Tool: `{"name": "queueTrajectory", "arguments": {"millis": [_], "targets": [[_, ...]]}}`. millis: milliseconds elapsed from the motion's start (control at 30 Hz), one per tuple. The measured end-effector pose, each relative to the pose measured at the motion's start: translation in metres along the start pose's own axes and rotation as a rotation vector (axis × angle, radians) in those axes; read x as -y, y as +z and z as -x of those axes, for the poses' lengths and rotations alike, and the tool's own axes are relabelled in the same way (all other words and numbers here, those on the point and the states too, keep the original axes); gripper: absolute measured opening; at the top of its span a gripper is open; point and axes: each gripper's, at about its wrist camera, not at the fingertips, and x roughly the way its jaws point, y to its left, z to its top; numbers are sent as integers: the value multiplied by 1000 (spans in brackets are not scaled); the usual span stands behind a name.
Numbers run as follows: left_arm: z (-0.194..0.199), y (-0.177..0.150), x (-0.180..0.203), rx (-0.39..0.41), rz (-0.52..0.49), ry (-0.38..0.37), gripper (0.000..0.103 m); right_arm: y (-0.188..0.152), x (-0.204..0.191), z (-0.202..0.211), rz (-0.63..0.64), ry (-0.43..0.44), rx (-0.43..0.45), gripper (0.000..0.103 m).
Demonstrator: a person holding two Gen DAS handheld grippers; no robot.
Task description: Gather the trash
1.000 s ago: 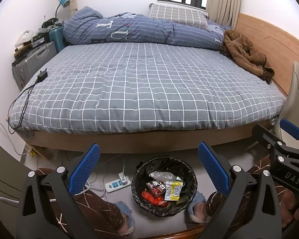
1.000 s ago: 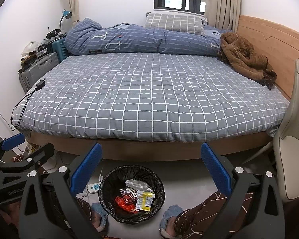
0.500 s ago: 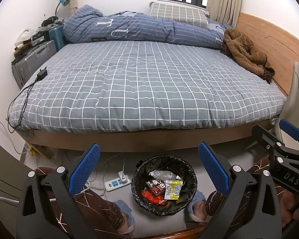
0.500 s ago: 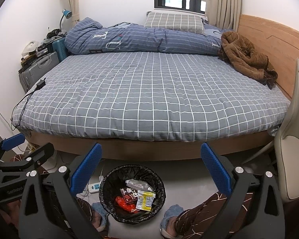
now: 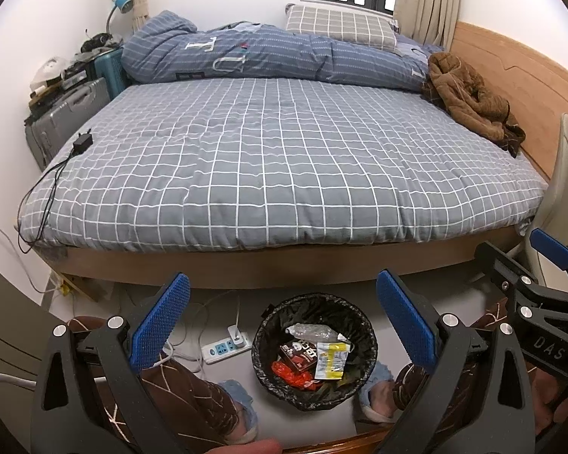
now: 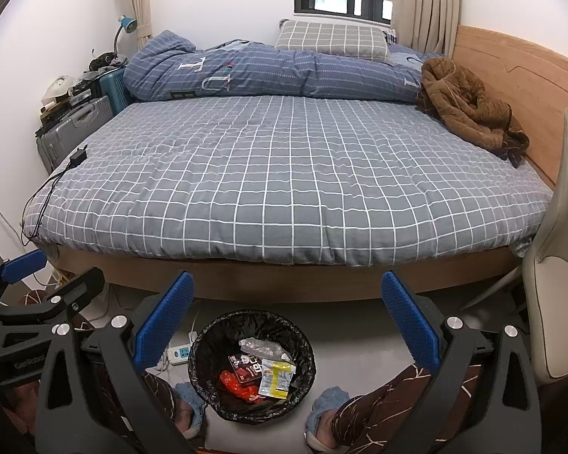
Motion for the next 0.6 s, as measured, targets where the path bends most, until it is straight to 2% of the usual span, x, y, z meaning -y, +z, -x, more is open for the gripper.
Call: {"name": "queueTrajectory", "arguments": {"millis": [600], "targets": [[-2,-1,-1,-6,5,5,97,-6,3,-4,5,-3,-5,95]]}}
